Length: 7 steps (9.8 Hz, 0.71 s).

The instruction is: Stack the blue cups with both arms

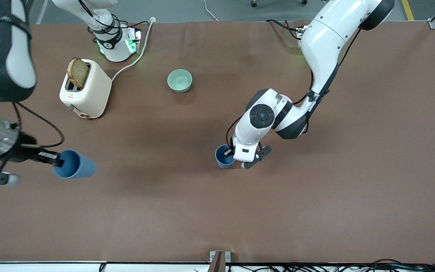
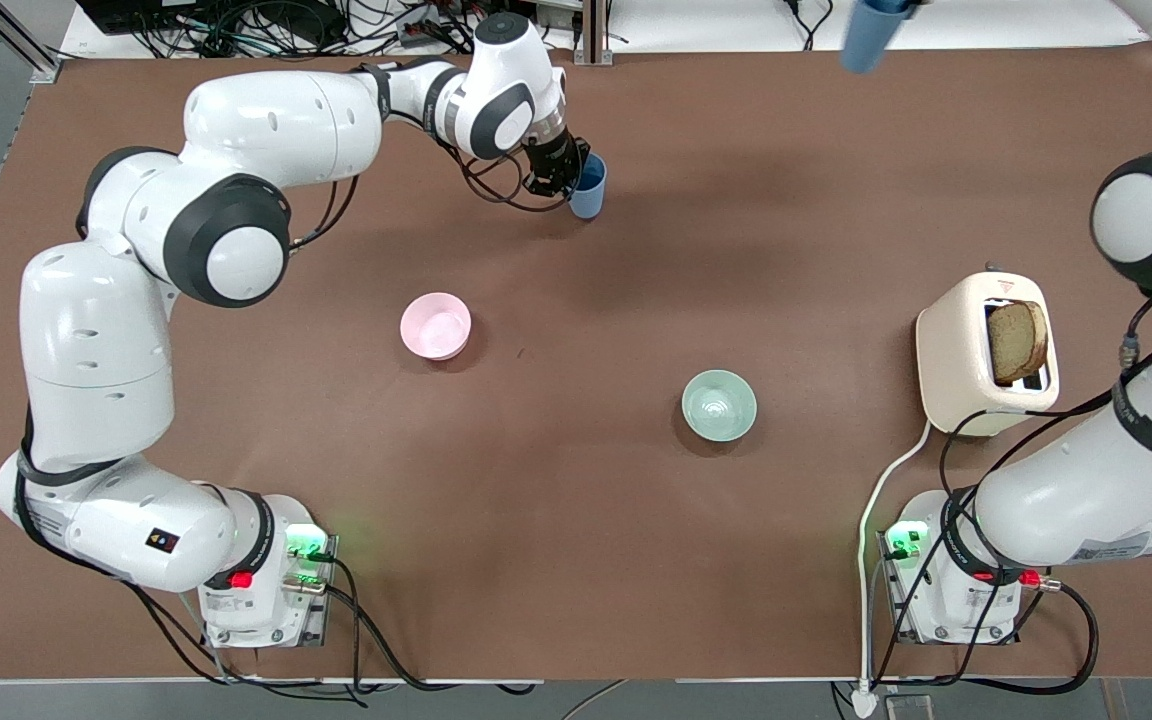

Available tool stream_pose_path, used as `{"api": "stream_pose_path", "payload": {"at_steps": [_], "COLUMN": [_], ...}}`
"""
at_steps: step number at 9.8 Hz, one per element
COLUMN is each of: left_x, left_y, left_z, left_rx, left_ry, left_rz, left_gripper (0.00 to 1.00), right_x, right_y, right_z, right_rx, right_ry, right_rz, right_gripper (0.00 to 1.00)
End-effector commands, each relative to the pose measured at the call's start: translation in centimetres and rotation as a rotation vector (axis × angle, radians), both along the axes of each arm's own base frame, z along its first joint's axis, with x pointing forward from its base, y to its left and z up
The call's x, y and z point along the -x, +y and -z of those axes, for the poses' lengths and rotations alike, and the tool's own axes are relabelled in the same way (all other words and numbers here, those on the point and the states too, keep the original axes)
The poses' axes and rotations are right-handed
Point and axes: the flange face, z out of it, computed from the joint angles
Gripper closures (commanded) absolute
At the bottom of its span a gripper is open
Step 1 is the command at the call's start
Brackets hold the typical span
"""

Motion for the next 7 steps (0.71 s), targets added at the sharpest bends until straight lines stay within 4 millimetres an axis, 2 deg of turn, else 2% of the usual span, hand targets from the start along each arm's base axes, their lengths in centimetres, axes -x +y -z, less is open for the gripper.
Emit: {"api": "stream_pose_path", "payload": {"at_steps": [1,2,3,4,5,6,7], "left_x": [0.0,0.0,-0.3,0.0,0.1,0.2,0.8], "left_y": [-0.4,-0.5,-0.4,-0.2,0.8,2.1,3.3], "left_z": [1.7,1.5,0.0,-3.0,-7.4,-12.4,-17.1], "left_rx": [-0.028,-0.025,-0.018,-0.040,-0.079,-0.096,-0.110], "left_ry": [0.011,0.010,0.000,0.003,0.009,-0.013,-0.034], "left_rz": [0.000,-0.012,-0.040,-0.034,-0.027,-0.024,-0.022], "left_gripper": [0.56,0.01,0.00,0.00,0.00,0.00,0.00], "right_x": [2.1,3.2,4.1,5.2,6.3,7.5,7.8], "right_y": [7.6,11.5,13.9,16.7,19.4,23.3,26.0], "right_z": [0.0,0.1,0.1,0.1,0.5,1.0,3.0], "right_rx": [-0.009,-0.011,-0.020,-0.028,-0.039,-0.056,-0.067], "right_ry": [0.013,0.020,0.027,0.036,0.048,0.029,0.018], "right_rz": [0.027,0.026,0.040,0.039,0.039,0.038,0.072], "right_gripper": [0.99,0.99,0.99,0.99,0.99,0.99,0.99]}}
